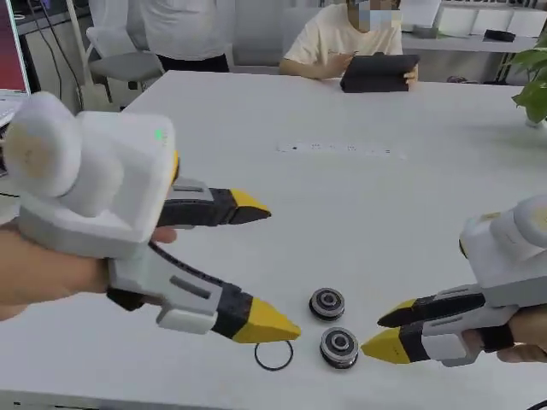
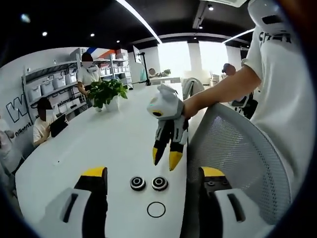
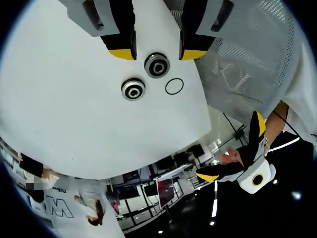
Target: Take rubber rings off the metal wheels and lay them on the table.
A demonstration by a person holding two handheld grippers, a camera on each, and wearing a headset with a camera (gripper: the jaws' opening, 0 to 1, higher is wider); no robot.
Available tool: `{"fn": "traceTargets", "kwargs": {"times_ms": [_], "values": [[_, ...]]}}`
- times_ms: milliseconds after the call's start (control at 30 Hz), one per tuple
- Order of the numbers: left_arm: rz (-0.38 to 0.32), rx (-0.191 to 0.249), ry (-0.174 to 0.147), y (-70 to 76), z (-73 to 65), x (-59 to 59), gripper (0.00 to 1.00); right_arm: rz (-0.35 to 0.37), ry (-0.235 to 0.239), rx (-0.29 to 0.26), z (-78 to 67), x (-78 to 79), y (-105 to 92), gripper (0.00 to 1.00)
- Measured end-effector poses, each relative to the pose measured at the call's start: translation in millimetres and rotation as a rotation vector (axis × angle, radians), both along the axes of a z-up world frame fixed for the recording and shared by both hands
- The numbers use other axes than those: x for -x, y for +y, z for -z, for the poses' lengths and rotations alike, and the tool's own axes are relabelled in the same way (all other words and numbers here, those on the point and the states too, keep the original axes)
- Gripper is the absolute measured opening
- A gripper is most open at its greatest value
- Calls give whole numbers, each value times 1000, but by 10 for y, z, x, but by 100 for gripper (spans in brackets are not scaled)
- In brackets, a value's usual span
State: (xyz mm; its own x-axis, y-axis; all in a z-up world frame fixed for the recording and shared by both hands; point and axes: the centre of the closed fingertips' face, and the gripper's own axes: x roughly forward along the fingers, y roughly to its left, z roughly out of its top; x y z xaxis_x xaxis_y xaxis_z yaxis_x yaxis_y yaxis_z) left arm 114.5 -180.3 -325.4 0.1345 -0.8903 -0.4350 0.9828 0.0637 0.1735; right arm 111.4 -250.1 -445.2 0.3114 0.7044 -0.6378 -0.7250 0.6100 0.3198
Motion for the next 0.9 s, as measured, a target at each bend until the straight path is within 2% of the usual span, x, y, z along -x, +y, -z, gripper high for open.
{"fn": "traceTargets", "kwargs": {"times_ms": [33,67,300,433,500,533,700,733,800,900], "values": [[9,2,-17,-61,3,-14,73,-2,1,1,7,8,-2,32],[12,3,-15,-98,10,-16,73,-3,2,0,12,13,-1,32],[42,10,5,-353,125,-81,70,-24,-10,-4,56,29,19,31],[37,8,23,-458,267,-139,67,-19,-11,-4,93,18,-9,31],[11,49,31,-509,300,-182,64,-13,-11,-1,104,13,-23,30],[11,49,41,-520,357,-184,63,-11,-12,1,112,9,-26,30],[7,20,46,-540,621,-188,56,-34,-1,16,174,45,-9,30],[4,17,53,-540,659,-187,56,-38,1,16,180,53,-5,30],[3,8,104,-534,759,-140,54,-47,7,16,190,71,2,29],[2,8,123,-525,830,-104,52,-52,5,15,194,75,8,29]]}}
